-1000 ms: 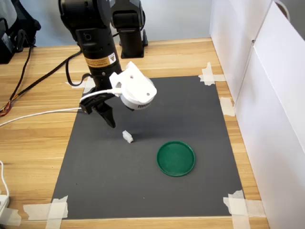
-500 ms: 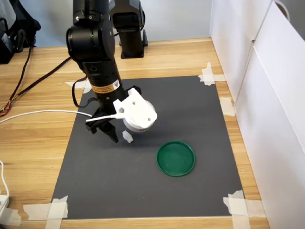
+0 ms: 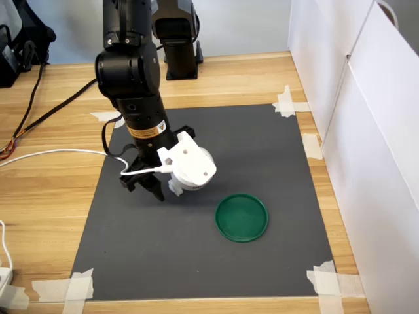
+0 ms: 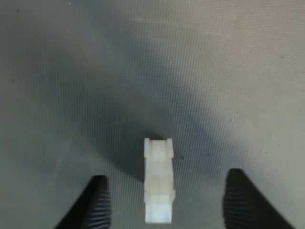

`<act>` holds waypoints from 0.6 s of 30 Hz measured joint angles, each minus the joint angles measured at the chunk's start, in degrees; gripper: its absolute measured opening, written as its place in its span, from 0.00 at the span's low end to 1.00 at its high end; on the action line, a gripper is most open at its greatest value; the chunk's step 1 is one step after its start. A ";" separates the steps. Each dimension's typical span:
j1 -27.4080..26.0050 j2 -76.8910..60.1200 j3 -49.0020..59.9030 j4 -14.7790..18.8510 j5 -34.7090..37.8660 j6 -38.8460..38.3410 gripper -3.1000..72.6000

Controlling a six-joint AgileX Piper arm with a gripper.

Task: Grasp a white terminal and put it in the green lid.

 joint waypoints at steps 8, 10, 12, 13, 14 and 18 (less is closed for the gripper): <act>0.00 0.91 0.00 0.04 -0.67 0.05 0.47; 0.00 0.91 0.00 0.46 -0.78 0.05 0.38; 0.00 0.91 0.00 0.96 -1.03 0.05 0.26; 0.00 0.91 0.00 1.09 -1.08 0.05 0.20; 0.00 0.91 0.00 1.15 -1.08 0.05 0.16; 0.00 0.91 -0.14 1.32 -0.45 0.22 0.16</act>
